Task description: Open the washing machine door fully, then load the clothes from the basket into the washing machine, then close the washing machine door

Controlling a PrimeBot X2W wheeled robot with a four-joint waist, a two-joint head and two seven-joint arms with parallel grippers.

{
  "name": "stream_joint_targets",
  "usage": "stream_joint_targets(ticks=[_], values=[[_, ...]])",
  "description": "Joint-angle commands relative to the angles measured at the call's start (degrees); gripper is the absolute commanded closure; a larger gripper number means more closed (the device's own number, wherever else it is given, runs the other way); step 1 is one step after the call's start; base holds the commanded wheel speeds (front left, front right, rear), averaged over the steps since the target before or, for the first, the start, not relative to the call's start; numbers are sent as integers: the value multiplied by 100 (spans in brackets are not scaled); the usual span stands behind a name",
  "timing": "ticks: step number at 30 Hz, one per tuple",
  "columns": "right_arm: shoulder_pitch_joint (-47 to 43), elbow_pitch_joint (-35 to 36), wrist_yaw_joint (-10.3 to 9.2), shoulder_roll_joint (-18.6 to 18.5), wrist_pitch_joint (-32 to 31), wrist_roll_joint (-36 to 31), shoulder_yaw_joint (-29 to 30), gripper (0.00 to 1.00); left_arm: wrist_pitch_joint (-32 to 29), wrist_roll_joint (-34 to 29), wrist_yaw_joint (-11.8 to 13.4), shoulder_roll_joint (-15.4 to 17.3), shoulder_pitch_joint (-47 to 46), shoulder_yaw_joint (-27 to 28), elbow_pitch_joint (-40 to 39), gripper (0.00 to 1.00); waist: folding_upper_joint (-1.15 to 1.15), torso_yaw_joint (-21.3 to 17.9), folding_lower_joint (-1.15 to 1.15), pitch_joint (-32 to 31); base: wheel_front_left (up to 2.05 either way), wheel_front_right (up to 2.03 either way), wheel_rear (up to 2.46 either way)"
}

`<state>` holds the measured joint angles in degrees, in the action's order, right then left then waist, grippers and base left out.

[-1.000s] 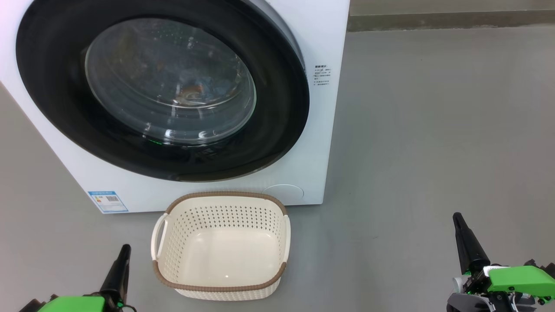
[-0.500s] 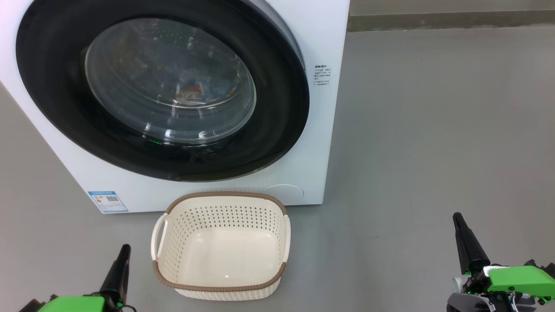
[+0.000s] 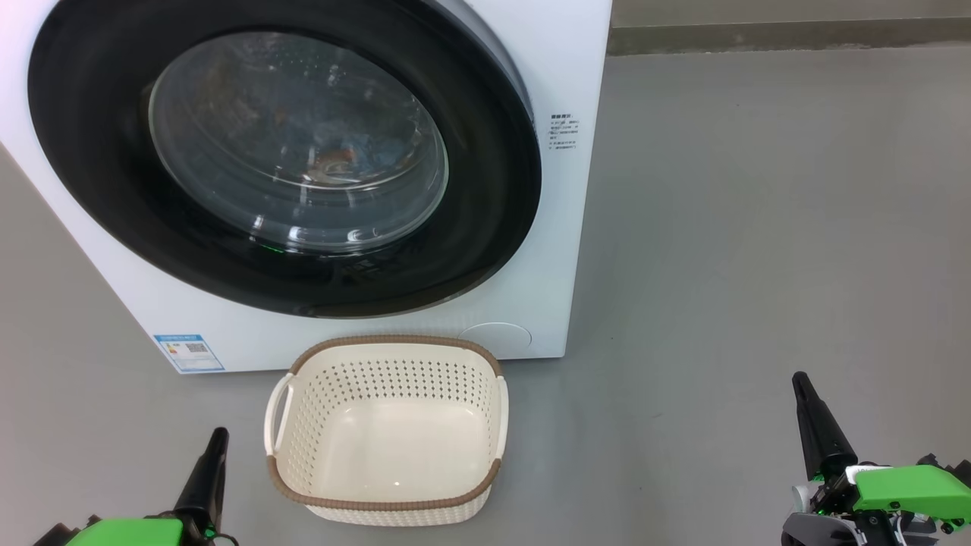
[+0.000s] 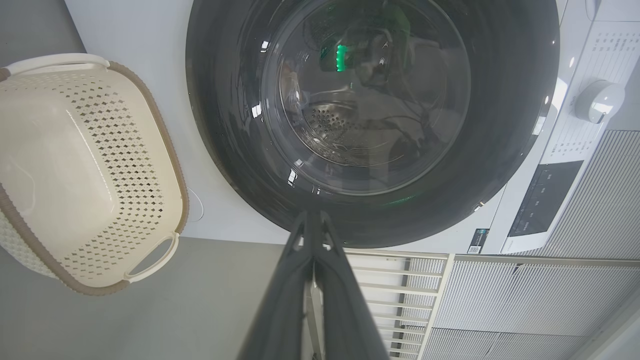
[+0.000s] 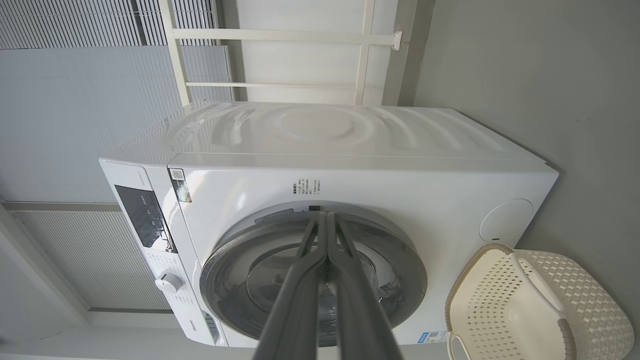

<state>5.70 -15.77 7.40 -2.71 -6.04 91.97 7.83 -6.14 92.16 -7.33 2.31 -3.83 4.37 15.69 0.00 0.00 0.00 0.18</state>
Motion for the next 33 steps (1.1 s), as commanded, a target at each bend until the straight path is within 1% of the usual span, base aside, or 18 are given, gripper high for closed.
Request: stream_joint_targets(ticks=[1,33], values=[[49,175,9,-17,-46,18,-130,100,-28,8,-15,67,-236,207,-165,100,0,0,0,0,0,0,0],[48,175,9,-17,-45,19,-130,100,-33,3,-15,63,-236,213,-165,100,0,0,0,0,0,0,0]])
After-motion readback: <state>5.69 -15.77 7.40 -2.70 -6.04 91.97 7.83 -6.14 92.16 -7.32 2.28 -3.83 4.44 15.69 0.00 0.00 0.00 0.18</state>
